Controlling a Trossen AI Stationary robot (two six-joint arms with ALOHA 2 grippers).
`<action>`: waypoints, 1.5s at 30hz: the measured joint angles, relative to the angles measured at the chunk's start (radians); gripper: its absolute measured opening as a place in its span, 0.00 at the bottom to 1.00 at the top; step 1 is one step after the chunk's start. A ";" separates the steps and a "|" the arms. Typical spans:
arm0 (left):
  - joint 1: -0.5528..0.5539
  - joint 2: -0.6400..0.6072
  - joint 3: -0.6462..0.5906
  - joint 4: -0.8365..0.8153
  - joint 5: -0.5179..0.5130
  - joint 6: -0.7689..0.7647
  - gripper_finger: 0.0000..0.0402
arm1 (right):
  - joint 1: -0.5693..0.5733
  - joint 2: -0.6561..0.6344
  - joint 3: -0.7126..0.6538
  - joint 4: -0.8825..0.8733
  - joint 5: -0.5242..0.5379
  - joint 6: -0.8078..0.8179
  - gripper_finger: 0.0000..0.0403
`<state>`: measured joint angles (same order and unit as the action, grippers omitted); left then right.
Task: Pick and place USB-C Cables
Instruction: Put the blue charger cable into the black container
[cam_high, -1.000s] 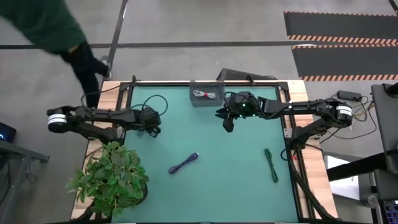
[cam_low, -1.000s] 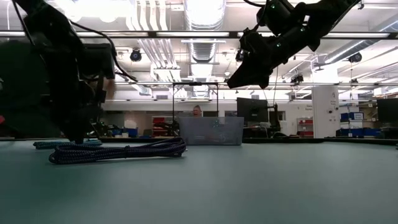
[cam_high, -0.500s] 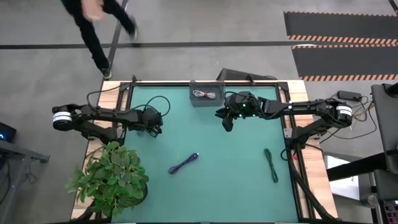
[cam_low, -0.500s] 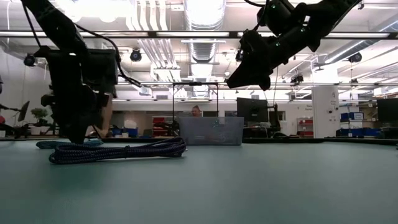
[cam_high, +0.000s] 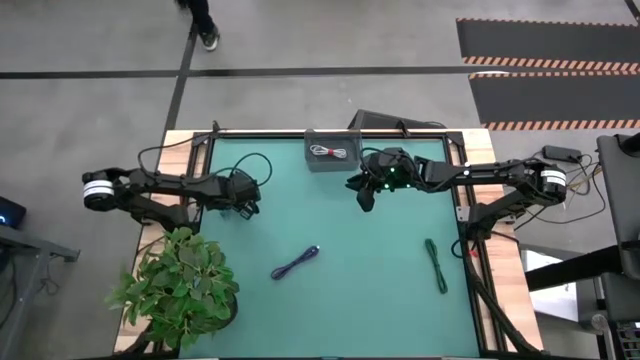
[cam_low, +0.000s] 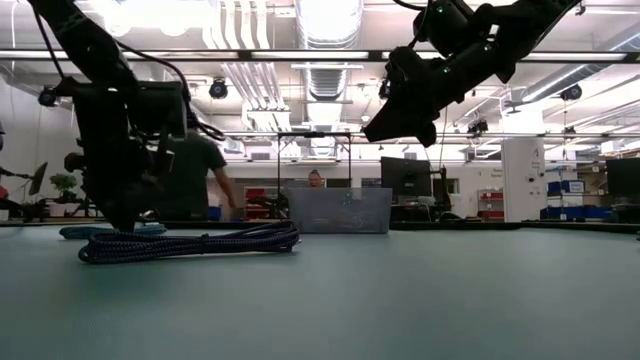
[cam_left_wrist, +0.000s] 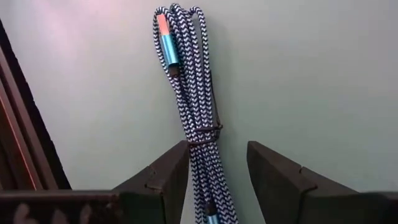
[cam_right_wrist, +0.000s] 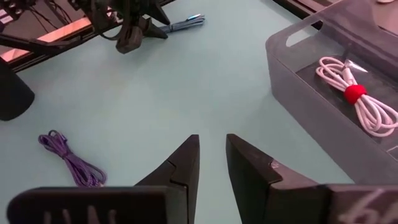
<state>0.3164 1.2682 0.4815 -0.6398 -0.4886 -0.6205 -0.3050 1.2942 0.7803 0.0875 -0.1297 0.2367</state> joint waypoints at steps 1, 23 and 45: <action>0.000 0.000 0.000 0.001 0.000 0.000 0.37 | 0.000 0.000 0.000 0.000 0.000 0.000 0.17; 0.018 0.001 -0.020 0.071 -0.096 -0.002 0.37 | 0.000 0.000 0.000 0.000 0.001 0.052 0.18; 0.018 0.000 -0.072 0.192 -0.101 -0.068 0.02 | 0.000 0.000 0.000 0.000 -0.001 0.002 0.19</action>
<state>0.3347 1.2684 0.4095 -0.4478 -0.5899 -0.6881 -0.3050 1.2942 0.7803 0.0872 -0.1307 0.2389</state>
